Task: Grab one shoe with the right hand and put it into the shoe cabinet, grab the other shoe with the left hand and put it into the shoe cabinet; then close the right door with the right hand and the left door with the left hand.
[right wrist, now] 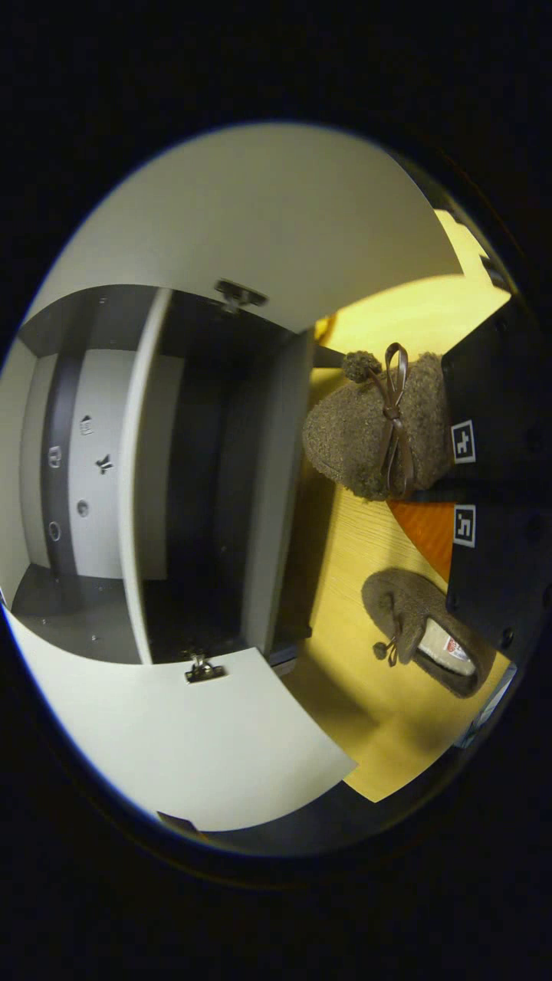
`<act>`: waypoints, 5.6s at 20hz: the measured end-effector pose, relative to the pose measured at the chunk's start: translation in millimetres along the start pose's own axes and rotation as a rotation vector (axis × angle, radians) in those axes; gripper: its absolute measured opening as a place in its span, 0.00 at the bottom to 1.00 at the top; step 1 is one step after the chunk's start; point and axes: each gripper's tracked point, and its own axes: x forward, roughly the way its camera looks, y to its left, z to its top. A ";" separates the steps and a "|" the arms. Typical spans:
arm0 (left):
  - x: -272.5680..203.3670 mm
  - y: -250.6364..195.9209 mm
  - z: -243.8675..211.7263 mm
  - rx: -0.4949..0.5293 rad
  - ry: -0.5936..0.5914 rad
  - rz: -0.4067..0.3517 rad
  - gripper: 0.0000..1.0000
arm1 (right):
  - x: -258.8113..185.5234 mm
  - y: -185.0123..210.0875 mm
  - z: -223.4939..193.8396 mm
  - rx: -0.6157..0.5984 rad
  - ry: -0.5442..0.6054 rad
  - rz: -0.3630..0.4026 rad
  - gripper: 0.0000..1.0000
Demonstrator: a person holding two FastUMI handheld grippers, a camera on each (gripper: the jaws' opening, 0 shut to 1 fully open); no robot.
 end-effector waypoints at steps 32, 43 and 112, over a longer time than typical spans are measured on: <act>-8.1 30.7 1.3 -0.029 0.053 0.263 0.95 | 203.4 -97.1 361.0 0.085 -0.097 -0.051 0.05; -10.3 27.3 -4.2 -0.053 0.082 0.271 0.95 | 202.8 -63.9 331.7 0.017 -0.032 0.011 0.77; -48.5 -5.9 65.5 -0.032 0.235 0.172 0.07 | -9.9 -56.5 123.5 0.030 -0.283 0.099 0.99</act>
